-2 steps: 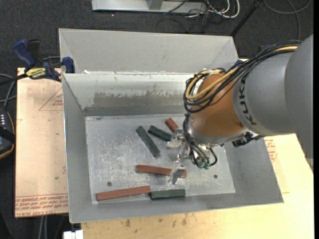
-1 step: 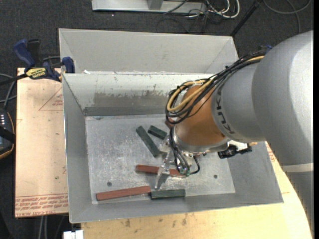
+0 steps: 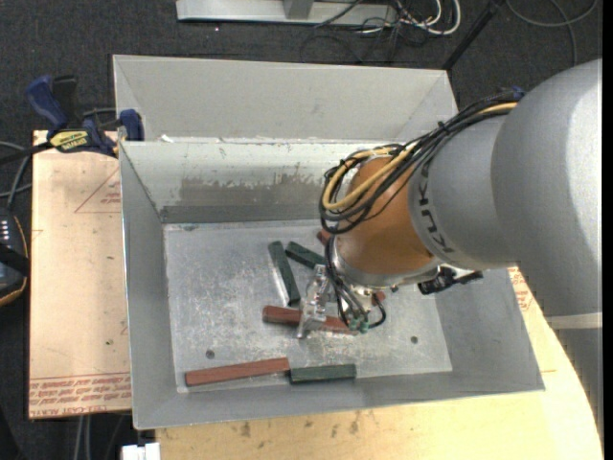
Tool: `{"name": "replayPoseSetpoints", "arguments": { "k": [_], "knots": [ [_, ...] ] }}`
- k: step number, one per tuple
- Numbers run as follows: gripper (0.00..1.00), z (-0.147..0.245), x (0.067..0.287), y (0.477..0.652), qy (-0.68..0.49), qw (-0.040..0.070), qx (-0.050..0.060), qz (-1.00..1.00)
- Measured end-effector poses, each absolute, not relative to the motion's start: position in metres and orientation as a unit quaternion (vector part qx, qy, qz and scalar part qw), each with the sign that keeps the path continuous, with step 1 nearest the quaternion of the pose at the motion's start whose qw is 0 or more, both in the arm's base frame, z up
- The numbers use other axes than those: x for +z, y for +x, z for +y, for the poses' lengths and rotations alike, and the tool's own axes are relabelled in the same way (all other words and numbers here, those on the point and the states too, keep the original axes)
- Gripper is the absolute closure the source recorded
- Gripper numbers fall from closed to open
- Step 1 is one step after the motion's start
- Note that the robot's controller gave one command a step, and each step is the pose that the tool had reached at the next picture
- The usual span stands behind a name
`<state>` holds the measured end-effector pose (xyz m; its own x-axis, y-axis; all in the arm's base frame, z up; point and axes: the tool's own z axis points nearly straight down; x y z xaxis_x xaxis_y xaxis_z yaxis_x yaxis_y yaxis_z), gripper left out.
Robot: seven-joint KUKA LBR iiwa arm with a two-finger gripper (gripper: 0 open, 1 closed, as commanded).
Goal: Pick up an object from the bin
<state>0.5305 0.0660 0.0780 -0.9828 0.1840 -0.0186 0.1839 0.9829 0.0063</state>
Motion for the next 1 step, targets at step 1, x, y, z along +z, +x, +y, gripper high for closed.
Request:
{"name": "replayPoseSetpoints", "arguments": {
  "k": [1],
  "knots": [
    [1.0,0.066,0.078,0.5305,0.092,0.01,0.002,0.996]
  ]
}}
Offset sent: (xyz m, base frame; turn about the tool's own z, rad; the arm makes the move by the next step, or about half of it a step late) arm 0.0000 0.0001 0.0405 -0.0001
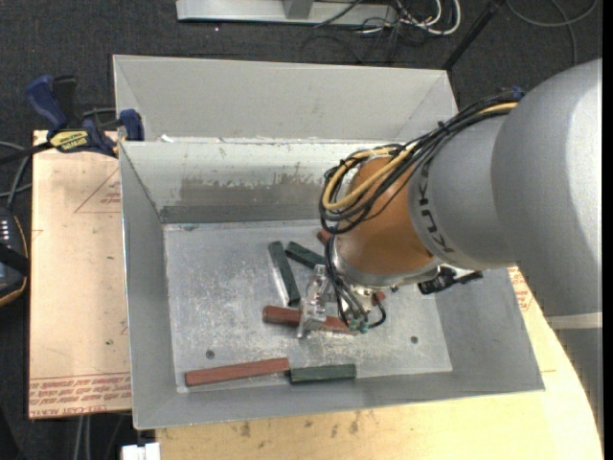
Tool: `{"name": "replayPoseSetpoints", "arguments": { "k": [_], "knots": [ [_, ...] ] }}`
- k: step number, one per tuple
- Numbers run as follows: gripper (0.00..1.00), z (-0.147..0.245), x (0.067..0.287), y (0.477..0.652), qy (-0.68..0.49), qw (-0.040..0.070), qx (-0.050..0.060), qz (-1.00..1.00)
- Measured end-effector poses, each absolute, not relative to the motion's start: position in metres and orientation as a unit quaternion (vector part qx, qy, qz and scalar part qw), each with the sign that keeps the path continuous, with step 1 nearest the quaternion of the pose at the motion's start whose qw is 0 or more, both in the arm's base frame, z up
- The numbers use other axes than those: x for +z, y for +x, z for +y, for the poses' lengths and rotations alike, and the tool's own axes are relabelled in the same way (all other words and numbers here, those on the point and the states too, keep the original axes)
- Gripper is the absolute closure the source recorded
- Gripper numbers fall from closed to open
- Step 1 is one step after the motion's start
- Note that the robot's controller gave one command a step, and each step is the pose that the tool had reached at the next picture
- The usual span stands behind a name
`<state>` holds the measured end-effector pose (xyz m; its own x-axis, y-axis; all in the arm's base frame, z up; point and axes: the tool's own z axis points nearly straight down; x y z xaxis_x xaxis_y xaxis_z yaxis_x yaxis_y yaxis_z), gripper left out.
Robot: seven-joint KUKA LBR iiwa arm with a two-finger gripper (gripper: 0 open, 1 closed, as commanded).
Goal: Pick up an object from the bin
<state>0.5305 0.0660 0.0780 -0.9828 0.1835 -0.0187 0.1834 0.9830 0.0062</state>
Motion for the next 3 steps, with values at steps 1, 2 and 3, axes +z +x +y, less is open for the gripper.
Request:
{"name": "replayPoseSetpoints", "arguments": {
  "k": [1,2,3],
  "knots": [
    [1.0,0.066,0.081,0.53,0.092,0.009,0.002,0.996],
    [1.0,0.066,0.09,0.528,0.092,0.003,0.001,0.996],
    [1.0,0.066,0.101,0.527,0.092,-0.001,0.0,0.996]
  ]
}}
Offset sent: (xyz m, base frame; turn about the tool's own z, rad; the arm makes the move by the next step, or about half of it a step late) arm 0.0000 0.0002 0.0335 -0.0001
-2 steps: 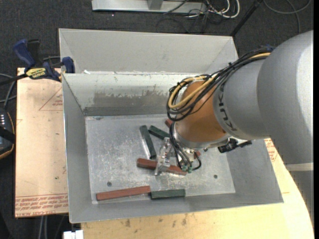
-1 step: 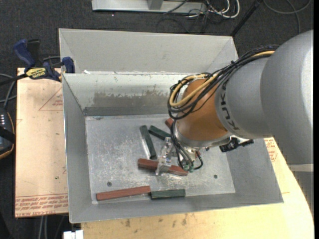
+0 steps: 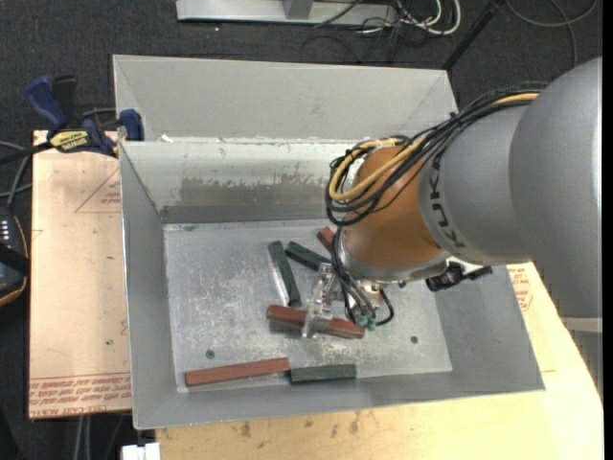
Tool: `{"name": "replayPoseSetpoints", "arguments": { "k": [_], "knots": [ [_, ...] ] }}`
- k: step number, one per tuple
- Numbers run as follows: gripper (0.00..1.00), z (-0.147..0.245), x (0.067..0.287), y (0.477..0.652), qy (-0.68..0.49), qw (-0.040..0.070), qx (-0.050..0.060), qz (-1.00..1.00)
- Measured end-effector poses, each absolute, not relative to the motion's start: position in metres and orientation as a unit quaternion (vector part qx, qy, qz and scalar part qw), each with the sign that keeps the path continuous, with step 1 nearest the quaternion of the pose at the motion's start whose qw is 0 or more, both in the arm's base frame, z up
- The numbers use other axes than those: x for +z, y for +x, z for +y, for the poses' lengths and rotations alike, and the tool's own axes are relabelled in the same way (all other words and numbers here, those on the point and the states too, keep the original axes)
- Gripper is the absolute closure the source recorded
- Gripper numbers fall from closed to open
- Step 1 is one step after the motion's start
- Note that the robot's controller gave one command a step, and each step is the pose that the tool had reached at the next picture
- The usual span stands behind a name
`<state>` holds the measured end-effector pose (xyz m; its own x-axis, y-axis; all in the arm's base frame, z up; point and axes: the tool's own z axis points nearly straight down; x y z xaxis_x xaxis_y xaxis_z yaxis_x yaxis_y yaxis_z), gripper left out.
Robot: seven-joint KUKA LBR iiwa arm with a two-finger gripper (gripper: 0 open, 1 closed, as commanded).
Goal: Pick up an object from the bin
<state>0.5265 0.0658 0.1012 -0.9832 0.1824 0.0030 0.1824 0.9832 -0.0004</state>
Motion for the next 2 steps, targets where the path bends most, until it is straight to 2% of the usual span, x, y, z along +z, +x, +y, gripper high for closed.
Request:
{"name": "replayPoseSetpoints", "arguments": {
  "k": [2],
  "knots": [
    [1.0,0.066,0.152,0.527,-0.091,0.002,0.0,-0.996]
  ]
}}
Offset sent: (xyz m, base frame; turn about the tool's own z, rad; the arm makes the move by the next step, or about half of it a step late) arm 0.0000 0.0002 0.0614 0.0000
